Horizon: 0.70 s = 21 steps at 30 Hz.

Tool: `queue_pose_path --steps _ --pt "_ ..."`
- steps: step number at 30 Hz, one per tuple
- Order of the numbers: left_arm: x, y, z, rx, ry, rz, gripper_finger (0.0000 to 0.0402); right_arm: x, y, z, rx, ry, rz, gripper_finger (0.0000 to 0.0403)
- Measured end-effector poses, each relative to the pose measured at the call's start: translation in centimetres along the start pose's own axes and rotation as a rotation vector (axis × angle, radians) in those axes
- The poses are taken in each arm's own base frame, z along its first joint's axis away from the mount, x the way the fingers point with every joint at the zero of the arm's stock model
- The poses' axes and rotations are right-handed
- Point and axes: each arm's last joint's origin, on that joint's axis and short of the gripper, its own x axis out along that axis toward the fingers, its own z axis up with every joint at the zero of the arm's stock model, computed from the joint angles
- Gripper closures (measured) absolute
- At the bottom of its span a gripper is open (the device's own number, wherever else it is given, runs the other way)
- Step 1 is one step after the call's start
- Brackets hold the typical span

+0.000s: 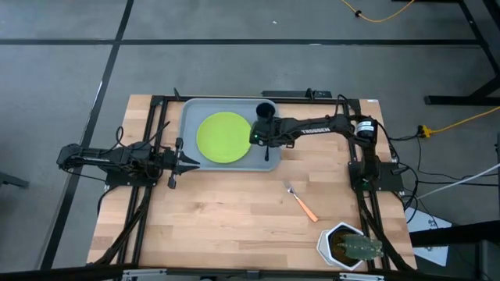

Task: Pick and place plate/cup/fork/spoon on tray
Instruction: Put the black spoon on the gray tray to the right of the light green plate

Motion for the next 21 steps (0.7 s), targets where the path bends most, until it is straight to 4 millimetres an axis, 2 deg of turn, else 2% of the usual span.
queue_pose_path --steps 12,21 --pt "0.0 0.0 0.0 0.002 0.0 0.0 0.0349 0.7 0.3 1.6 0.002 -0.02 0.042 0.0403" --pt "0.0 0.0 0.0 0.002 0.0 0.0 0.0349 0.7 0.0 1.4 -0.01 0.057 0.025 0.0402"
